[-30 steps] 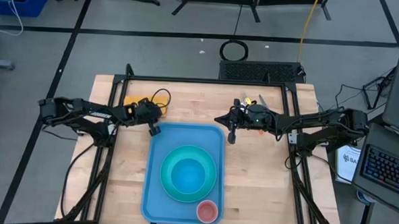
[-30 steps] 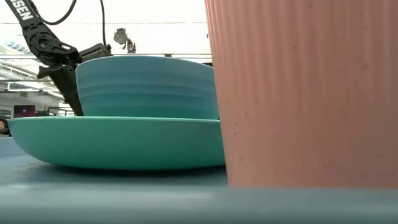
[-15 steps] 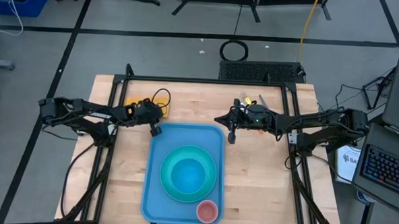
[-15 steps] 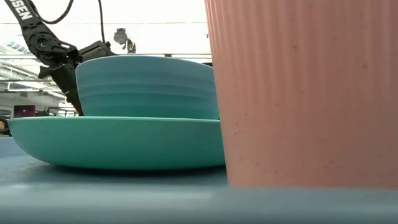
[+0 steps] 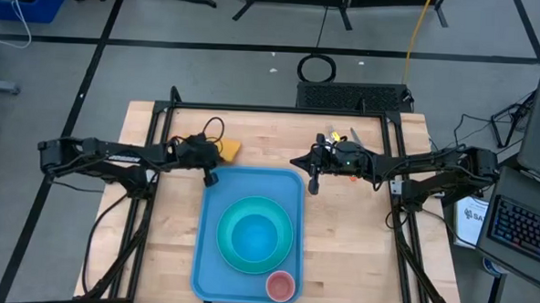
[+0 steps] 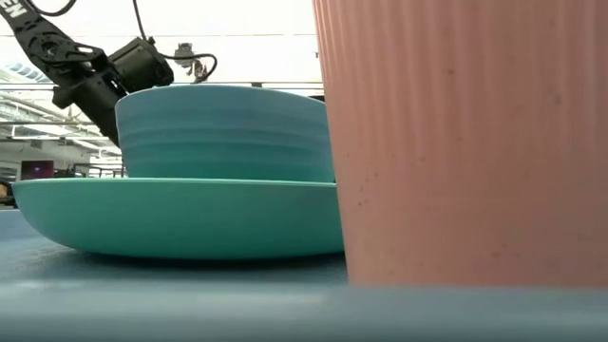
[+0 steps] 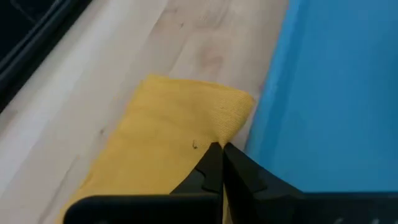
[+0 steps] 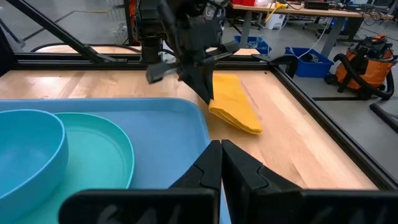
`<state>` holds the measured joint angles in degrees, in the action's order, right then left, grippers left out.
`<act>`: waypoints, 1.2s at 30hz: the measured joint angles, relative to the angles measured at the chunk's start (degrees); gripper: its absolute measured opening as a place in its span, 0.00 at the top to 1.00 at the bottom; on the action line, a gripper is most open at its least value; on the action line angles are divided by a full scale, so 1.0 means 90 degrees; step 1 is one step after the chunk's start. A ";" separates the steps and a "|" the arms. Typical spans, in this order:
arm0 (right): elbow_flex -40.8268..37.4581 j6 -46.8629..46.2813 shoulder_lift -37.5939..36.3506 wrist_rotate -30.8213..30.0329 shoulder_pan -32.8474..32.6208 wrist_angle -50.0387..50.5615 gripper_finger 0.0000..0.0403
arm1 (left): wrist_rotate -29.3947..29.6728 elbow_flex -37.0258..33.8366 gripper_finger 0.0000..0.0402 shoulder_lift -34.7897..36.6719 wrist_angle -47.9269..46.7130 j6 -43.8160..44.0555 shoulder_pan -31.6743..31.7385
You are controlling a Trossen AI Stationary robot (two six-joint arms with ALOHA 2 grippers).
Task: Set up tray
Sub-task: Put the orange napkin on the blue tray to the top of the light blue plate
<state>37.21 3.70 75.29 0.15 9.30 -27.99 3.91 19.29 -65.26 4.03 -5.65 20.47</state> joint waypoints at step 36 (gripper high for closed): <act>0.1926 0.0741 0.2434 0.1517 0.0258 0.0968 0.67 | -0.1275 0.0010 1.00 0.0139 0.1066 0.0689 -0.0418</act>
<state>54.54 10.37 97.19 13.80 11.62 -19.28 -7.57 19.38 -64.01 13.62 0.56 16.71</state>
